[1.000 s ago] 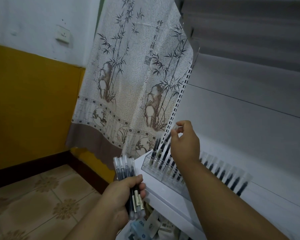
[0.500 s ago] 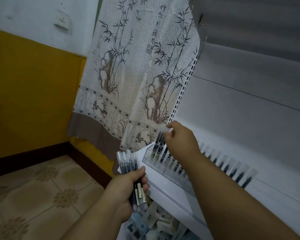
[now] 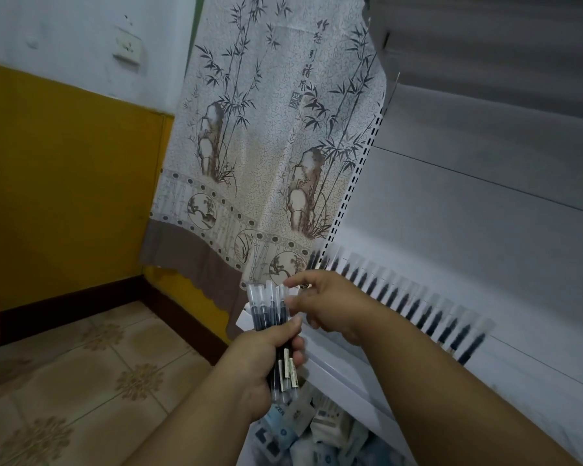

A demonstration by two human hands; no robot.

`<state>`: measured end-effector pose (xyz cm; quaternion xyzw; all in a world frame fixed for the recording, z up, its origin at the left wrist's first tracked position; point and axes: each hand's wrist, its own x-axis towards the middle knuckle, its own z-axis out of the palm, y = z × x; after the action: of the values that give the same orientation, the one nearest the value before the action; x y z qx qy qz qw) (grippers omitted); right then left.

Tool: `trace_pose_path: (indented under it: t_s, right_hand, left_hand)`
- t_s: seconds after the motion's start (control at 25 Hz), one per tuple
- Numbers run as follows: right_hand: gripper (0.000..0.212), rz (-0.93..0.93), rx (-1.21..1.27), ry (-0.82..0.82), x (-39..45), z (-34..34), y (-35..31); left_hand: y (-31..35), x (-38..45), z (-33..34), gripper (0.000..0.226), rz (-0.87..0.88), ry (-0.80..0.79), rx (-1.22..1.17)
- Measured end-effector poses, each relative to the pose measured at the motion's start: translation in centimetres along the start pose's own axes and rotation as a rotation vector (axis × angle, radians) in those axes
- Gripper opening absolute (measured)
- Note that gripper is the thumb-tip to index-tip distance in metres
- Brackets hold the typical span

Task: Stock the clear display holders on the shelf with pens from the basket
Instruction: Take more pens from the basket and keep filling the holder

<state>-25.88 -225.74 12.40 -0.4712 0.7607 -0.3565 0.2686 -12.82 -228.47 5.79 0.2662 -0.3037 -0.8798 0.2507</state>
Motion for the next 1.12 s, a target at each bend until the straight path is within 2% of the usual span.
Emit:
trace_pose_path:
  t_s: [0.08, 0.32, 0.56, 0.64, 0.72, 0.8, 0.88, 0.96, 1.12]
  right_hand:
    - [0.021, 0.006, 0.016, -0.01, -0.3, 0.1, 0.4]
    - [0.022, 0.013, 0.11, 0.123, -0.8, -0.1, 0.2]
    - [0.025, 0.048, -0.039, 0.109, -1.0, -0.1, -0.1]
    - [0.026, 0.076, -0.043, 0.199, -1.0, -0.6, -0.3]
    - [0.028, 0.031, -0.014, 0.411, -0.9, -1.5, -0.1]
    - [0.031, -0.11, 0.015, 0.676, -0.7, -3.1, 0.1]
    - [0.032, -0.241, -0.045, 0.857, -0.5, -4.6, 0.3]
    - [0.035, -0.288, -0.144, 0.929, 0.0, -5.3, 0.4]
    - [0.036, -0.324, -0.298, 0.903, 1.5, -4.4, 1.0]
  left_hand:
    - [-0.1, -0.3, 0.1, 0.015, -0.001, -0.006, 0.012]
    - [-0.4, -0.2, 0.3, 0.024, 0.027, 0.014, 0.006]
    - [-0.8, 0.2, 0.4, 0.026, 0.033, 0.019, 0.053]
    - [-0.9, 0.5, 0.1, 0.023, 0.028, 0.046, 0.027]
    - [-0.9, 1.0, -0.2, 0.016, 0.022, 0.08, 0.005]
    - [-0.8, 1.4, -0.5, 0.01, 0.019, 0.105, 0.006]
    - [-0.7, 1.8, -0.7, 0.008, 0.017, 0.113, 0.008]
    - [-0.7, 2.0, -0.6, 0.008, 0.008, 0.112, 0.012]
    - [-1.1, 2.3, -0.6, 0.011, -0.005, 0.1, 0.024]
